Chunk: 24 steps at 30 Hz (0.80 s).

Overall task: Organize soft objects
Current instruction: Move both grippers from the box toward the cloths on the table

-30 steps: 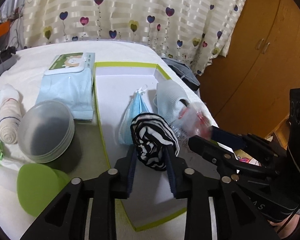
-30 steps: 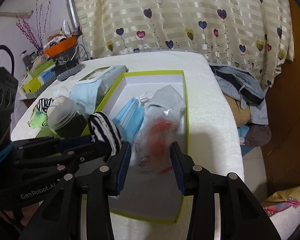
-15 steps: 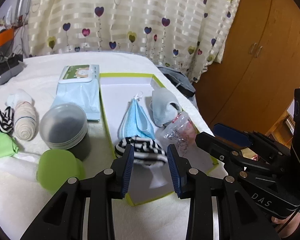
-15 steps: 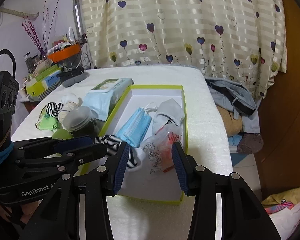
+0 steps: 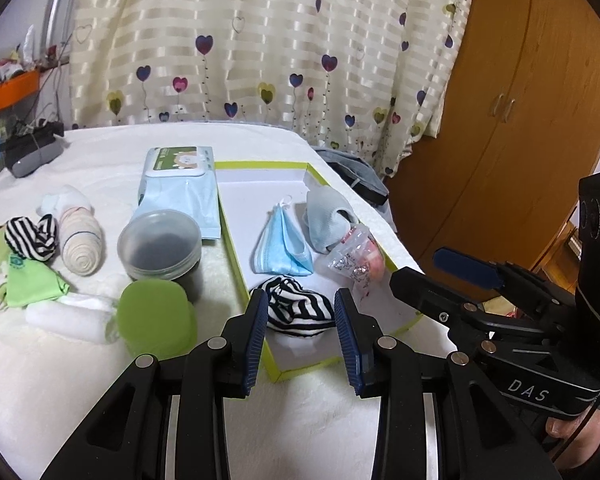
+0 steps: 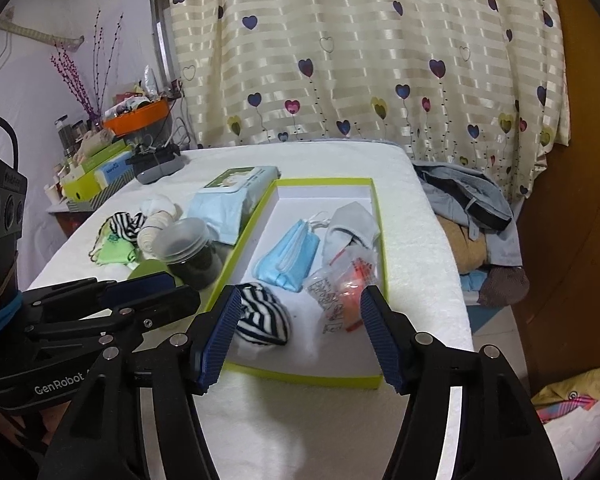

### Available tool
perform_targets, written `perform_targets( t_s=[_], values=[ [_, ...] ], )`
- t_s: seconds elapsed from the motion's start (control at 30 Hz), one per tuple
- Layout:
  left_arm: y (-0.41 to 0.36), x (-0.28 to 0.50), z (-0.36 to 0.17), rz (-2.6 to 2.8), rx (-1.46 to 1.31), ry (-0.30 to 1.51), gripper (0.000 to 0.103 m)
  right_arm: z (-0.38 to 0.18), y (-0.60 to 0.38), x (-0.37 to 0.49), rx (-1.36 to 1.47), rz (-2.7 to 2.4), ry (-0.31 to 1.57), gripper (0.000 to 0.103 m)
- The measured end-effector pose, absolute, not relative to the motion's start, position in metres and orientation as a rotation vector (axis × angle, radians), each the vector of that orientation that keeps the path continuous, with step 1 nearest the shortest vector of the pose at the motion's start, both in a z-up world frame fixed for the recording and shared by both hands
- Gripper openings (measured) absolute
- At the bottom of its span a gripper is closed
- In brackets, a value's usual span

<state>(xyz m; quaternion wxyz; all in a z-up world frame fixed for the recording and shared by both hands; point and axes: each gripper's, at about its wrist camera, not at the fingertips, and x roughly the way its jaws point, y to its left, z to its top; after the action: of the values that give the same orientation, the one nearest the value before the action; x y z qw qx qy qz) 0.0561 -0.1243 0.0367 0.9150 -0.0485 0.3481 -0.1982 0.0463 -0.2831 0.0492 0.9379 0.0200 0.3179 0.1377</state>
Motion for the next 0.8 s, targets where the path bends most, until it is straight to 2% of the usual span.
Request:
perform_targets(
  t_s=[0.8],
  values=[
    [-0.062,0.029,0.045,-0.320,-0.161,0.671,0.033,0.065,-0.243,0.018,-0.001,0.376,0.560,0.063]
  ],
)
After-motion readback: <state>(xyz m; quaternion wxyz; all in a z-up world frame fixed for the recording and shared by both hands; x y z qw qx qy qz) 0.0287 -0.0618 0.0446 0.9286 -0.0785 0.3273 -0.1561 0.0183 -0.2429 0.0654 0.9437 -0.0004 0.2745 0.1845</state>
